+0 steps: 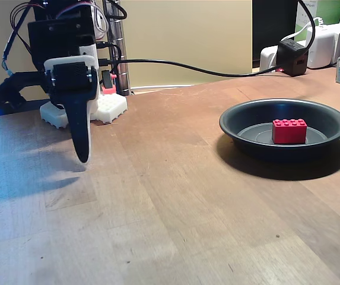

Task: Grasp a lego block and put it in the bin.

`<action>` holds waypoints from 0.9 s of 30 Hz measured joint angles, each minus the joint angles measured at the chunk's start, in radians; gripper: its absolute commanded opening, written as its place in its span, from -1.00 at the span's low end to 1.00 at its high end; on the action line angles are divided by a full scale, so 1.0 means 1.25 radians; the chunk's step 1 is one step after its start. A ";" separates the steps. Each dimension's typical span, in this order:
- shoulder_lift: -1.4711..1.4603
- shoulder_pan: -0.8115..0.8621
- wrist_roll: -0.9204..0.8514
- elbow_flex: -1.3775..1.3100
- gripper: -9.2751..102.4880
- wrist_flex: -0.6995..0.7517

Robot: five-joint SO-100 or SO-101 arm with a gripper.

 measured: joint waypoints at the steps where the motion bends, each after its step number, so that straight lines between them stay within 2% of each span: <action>1: 0.023 0.000 0.000 0.015 -0.84 0.000; 6: 0.118 0.006 -0.001 0.038 -0.84 0.022; 17: 0.121 0.006 -0.001 0.038 -0.84 0.047; 27: 0.121 0.009 -0.067 0.038 -0.84 0.059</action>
